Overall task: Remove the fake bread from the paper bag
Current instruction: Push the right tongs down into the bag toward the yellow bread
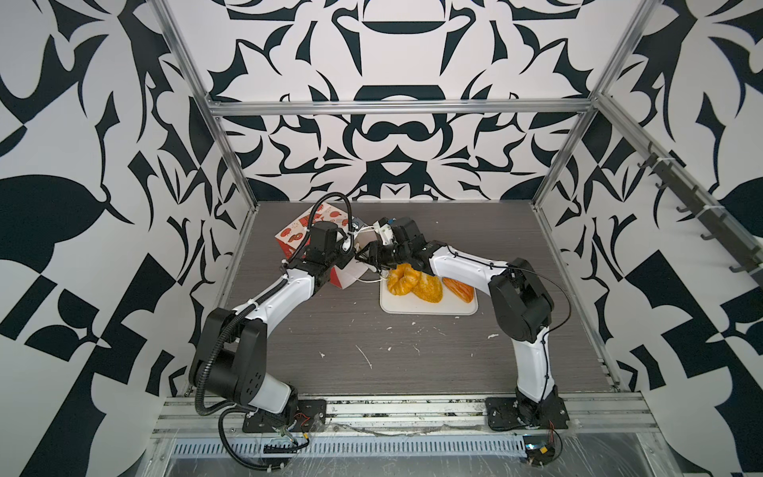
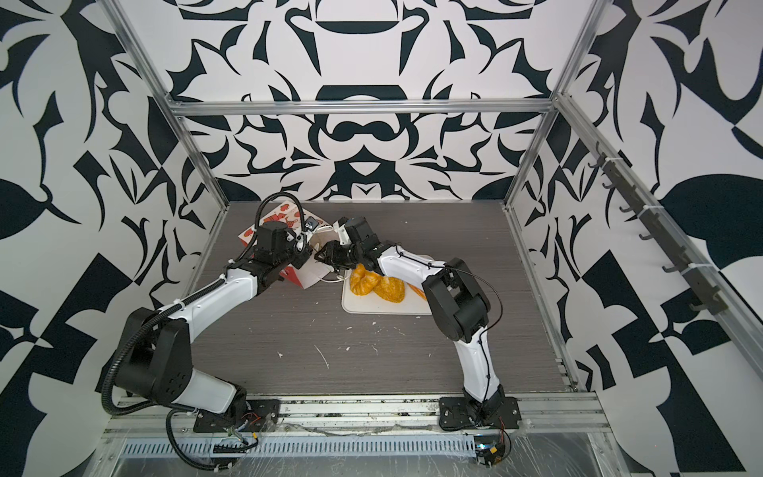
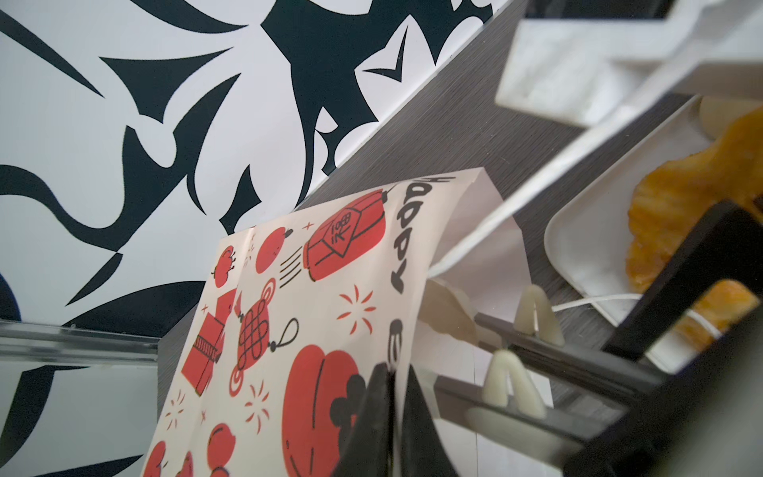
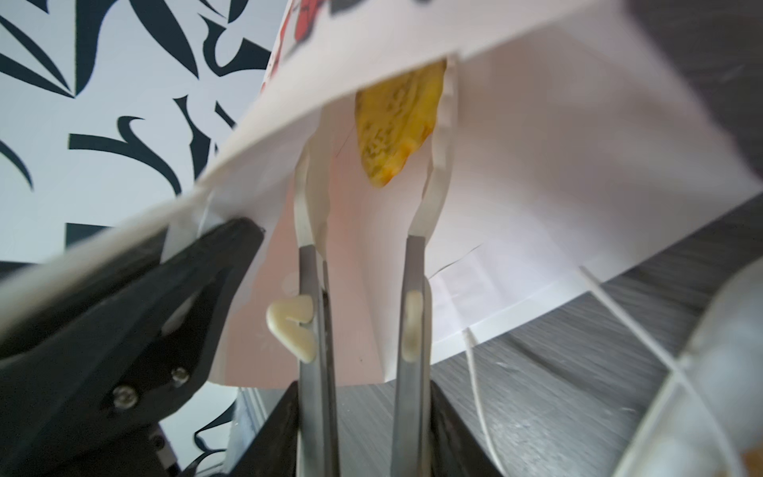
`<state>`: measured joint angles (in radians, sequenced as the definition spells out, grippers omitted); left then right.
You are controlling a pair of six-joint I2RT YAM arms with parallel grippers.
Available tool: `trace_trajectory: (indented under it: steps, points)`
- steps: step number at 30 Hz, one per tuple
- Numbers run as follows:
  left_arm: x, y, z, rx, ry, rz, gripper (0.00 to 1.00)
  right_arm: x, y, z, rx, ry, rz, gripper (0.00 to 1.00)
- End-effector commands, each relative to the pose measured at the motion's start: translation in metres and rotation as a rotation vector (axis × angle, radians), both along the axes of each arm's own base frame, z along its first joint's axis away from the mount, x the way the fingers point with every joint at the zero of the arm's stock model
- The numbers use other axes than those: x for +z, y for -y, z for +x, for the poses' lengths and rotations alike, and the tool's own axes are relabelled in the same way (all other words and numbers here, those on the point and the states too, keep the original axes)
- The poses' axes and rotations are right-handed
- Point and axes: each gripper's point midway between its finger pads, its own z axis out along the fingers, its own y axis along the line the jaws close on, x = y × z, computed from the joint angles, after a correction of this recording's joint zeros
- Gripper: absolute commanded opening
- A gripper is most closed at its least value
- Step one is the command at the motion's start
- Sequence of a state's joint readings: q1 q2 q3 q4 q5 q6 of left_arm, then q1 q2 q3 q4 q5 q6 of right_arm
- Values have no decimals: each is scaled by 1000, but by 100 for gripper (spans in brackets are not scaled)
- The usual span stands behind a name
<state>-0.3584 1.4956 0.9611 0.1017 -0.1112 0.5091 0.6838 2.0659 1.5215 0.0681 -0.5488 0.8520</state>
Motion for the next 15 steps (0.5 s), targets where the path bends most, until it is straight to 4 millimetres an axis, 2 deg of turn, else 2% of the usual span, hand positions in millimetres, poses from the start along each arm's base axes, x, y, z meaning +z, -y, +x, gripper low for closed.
trace_trajectory:
  steps: [1,15]
  points:
    - [10,-1,-2,-2,32,-29,9,37,-11,-2,35,13,135,47]
    - [19,1,-4,-11,51,-53,9,19,-17,2,24,-52,163,47]
